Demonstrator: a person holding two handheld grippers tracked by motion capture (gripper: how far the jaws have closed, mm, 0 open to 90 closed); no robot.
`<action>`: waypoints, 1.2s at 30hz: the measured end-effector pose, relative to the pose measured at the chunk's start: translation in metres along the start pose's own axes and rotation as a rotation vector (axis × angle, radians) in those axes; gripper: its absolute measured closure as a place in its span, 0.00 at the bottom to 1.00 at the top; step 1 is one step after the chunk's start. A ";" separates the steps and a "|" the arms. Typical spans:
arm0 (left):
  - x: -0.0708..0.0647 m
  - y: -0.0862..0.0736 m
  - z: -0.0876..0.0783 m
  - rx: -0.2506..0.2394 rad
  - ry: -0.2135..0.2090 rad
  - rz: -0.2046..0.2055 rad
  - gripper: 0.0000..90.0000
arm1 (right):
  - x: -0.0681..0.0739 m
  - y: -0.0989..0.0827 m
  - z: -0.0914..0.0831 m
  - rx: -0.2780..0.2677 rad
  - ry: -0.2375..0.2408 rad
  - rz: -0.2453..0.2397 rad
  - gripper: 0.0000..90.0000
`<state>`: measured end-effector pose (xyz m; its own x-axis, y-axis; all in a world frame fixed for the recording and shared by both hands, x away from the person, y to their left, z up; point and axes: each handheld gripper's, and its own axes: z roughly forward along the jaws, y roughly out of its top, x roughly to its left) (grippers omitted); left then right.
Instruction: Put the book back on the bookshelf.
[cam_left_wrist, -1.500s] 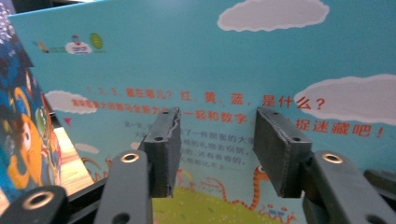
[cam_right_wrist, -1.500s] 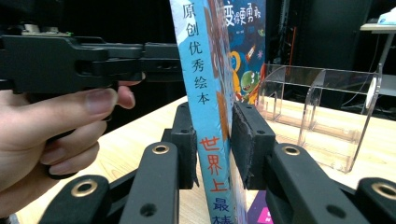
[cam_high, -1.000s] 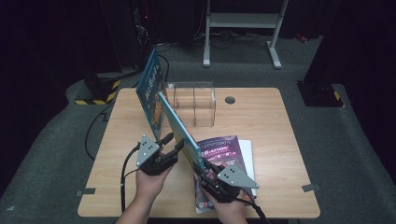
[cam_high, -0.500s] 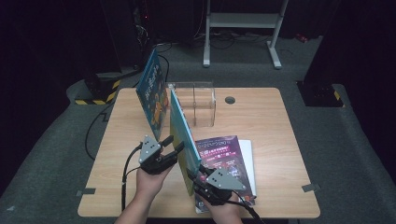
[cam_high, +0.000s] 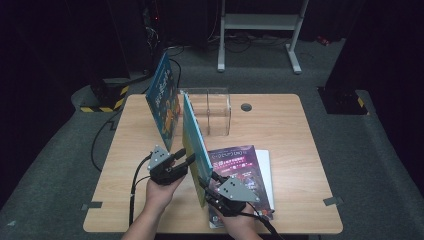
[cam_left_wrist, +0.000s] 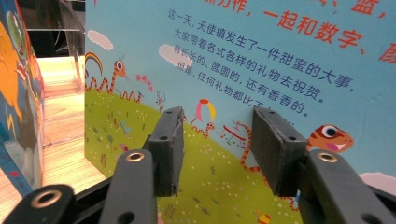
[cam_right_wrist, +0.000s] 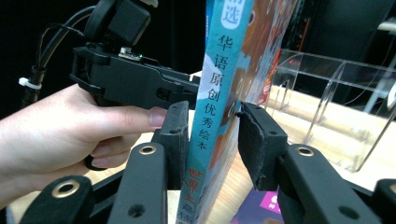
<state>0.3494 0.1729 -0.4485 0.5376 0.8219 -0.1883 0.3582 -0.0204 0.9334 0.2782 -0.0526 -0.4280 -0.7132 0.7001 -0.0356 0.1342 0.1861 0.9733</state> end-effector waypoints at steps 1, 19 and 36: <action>0.000 0.000 0.000 0.000 -0.001 0.000 0.61 | 0.000 0.000 0.000 -0.002 0.006 0.006 0.71; 0.000 0.012 -0.023 -0.049 -0.054 0.031 0.45 | 0.006 0.002 0.010 -0.005 0.068 0.035 0.66; -0.026 0.040 -0.075 -0.154 -0.044 0.103 0.29 | 0.005 -0.001 0.017 -0.014 0.084 0.073 0.62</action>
<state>0.2922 0.1933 -0.3835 0.5999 0.7939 -0.0991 0.1801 -0.0133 0.9836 0.2859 -0.0380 -0.4332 -0.7571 0.6510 0.0539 0.1784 0.1266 0.9758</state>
